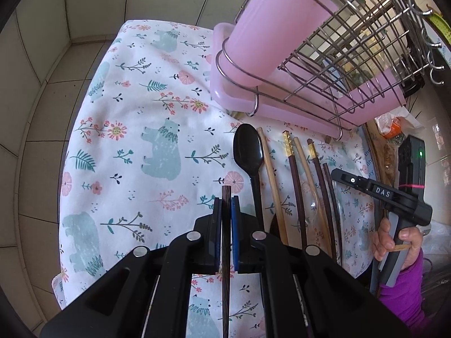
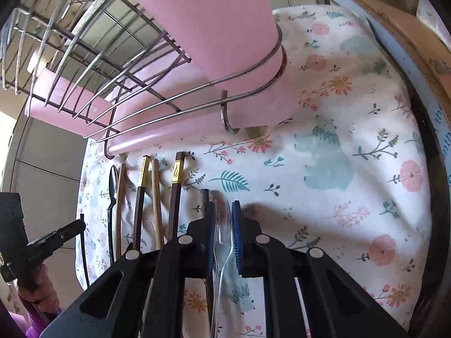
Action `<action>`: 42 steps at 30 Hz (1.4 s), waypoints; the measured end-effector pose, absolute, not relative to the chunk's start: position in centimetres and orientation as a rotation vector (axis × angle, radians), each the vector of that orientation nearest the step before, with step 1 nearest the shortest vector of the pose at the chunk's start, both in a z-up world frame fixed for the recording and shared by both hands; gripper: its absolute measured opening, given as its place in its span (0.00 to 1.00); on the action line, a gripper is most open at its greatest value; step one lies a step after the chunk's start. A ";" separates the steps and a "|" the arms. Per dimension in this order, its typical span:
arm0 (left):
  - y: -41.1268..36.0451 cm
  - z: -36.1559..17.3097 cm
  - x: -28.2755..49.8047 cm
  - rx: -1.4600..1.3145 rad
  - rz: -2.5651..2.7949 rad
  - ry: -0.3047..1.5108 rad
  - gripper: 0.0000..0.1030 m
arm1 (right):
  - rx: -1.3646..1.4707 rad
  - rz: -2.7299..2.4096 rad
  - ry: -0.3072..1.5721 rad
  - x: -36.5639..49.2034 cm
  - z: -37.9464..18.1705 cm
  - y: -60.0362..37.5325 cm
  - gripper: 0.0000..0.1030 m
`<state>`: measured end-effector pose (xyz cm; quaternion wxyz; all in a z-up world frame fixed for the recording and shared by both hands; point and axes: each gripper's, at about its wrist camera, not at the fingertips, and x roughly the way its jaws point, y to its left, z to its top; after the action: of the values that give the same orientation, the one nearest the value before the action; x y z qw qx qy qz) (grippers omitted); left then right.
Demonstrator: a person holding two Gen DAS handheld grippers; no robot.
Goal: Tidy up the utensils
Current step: 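Lift the chopstick with left tool while right tool carries fork into pink cup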
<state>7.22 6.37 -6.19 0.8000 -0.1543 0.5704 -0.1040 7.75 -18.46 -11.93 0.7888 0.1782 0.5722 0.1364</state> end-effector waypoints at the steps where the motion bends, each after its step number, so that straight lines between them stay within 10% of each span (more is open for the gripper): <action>1: 6.4 -6.1 7.2 -0.335 -0.222 1.221 0.05 | 0.379 0.295 1.222 7.5 -11.7 -18.6 0.11; 42: 5.5 16.2 10.9 -0.265 -0.119 0.188 0.05 | 0.211 0.119 0.066 5.8 17.7 -23.0 0.11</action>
<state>10.94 5.48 16.17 0.9851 -0.1317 0.0934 -0.0594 5.84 -23.00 17.74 0.9921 0.1052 0.0329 0.0592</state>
